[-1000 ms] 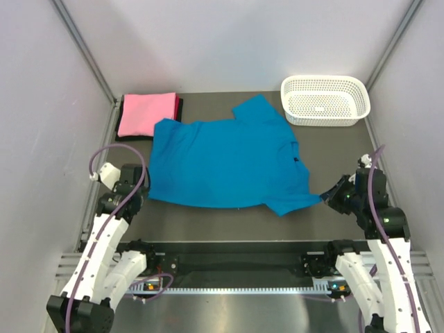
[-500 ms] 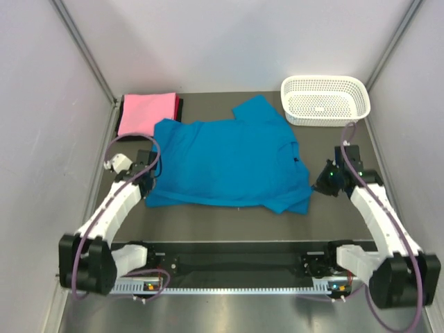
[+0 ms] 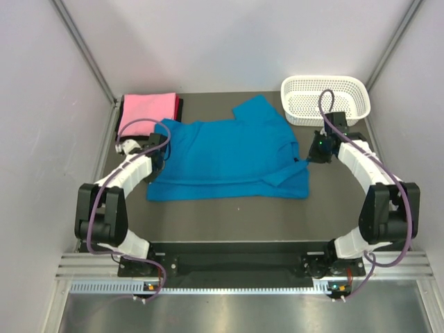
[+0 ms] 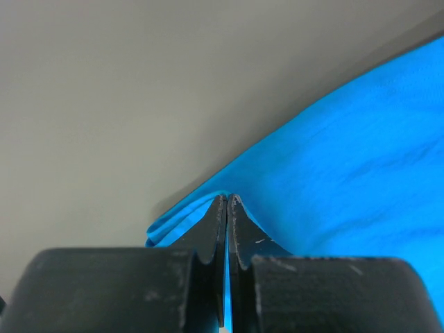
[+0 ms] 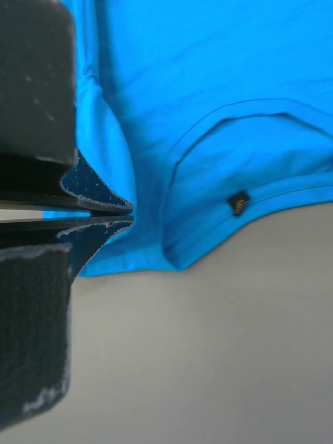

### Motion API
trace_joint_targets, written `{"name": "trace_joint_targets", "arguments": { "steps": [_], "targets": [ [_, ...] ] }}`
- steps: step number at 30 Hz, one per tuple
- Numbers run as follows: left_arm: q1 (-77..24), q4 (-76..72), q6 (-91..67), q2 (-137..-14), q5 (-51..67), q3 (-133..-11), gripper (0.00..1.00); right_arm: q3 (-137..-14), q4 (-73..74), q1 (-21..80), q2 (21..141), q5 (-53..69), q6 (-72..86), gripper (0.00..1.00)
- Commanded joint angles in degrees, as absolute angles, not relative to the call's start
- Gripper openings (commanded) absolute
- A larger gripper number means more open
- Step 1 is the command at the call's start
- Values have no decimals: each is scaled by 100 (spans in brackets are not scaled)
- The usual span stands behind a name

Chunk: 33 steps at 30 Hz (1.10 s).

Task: Fold and stack the t-shirts
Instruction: Fold the tshirt

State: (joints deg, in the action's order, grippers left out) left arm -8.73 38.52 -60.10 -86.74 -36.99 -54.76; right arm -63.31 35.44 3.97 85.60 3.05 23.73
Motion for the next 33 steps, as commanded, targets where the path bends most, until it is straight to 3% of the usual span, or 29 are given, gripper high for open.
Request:
{"name": "trace_joint_targets", "arguments": {
  "steps": [1,33],
  "targets": [
    [-853,3665,-6038,-8990,-3972,-5800,0,-6802,3182,475,8736,158,1960,0],
    [-791,4157,-6363,-10160,-4245,-6644,0,-8103,2936,765,10309,237,1046,0]
  ]
}}
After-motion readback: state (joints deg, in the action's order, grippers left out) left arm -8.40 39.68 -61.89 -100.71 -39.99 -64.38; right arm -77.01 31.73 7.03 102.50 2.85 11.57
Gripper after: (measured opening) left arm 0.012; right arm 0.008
